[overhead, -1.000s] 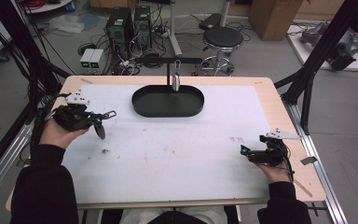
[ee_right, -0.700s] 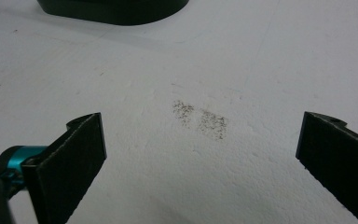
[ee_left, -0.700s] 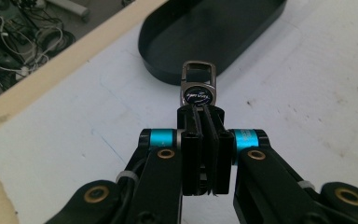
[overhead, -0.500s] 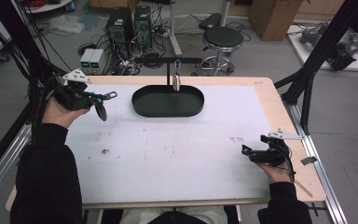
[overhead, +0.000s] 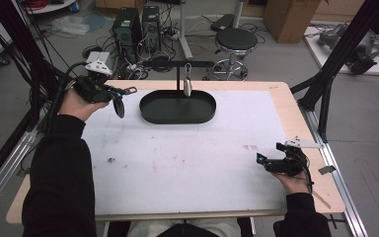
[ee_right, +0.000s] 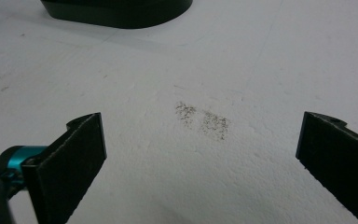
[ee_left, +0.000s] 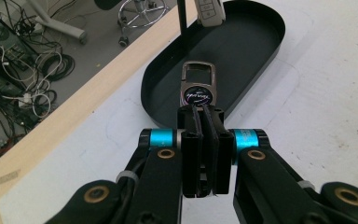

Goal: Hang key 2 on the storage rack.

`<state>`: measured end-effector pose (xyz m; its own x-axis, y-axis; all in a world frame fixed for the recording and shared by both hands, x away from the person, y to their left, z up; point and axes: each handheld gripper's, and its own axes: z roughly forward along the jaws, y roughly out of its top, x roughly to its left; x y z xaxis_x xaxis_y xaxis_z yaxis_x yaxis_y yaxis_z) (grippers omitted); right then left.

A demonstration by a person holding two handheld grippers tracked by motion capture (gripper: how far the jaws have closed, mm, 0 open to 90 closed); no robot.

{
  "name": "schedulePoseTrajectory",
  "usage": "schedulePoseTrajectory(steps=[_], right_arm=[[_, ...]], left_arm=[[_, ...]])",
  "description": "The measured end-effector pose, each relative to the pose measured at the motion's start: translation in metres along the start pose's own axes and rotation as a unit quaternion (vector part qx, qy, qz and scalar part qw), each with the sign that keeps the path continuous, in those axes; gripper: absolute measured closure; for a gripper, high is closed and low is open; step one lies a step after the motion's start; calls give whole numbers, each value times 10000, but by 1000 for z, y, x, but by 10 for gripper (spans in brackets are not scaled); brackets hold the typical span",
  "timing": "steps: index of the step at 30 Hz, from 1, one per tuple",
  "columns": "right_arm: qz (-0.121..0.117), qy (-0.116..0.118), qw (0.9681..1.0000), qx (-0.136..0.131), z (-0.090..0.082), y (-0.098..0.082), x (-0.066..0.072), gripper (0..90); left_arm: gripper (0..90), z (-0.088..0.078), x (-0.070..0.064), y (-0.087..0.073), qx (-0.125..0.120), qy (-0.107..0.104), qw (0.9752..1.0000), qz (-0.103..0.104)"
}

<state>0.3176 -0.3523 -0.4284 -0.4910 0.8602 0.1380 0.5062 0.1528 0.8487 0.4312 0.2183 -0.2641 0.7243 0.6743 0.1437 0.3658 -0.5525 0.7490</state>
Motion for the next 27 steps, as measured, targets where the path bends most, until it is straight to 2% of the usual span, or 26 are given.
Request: schedulePoseTrajectory(steps=[4,9,13,18,27], right_arm=[[15,60,10000,-2,1,1,1,7],[19,109,9999,-8,3,1,2,7],[25,120,9999,-4,2,1,1,7],[70,122,9999,-31,1,0,-1,7],[30,241,9997,37,4,1,2,7]], left_arm=[[857,9,2,11,2,83,10000,43],[857,18,5,25,-167,196,9996,64],[857,27,8,34,-53,351,9991,239],[857,36,18,40,-190,390,9989,149],[857,55,22,41,-167,424,9989,134]])
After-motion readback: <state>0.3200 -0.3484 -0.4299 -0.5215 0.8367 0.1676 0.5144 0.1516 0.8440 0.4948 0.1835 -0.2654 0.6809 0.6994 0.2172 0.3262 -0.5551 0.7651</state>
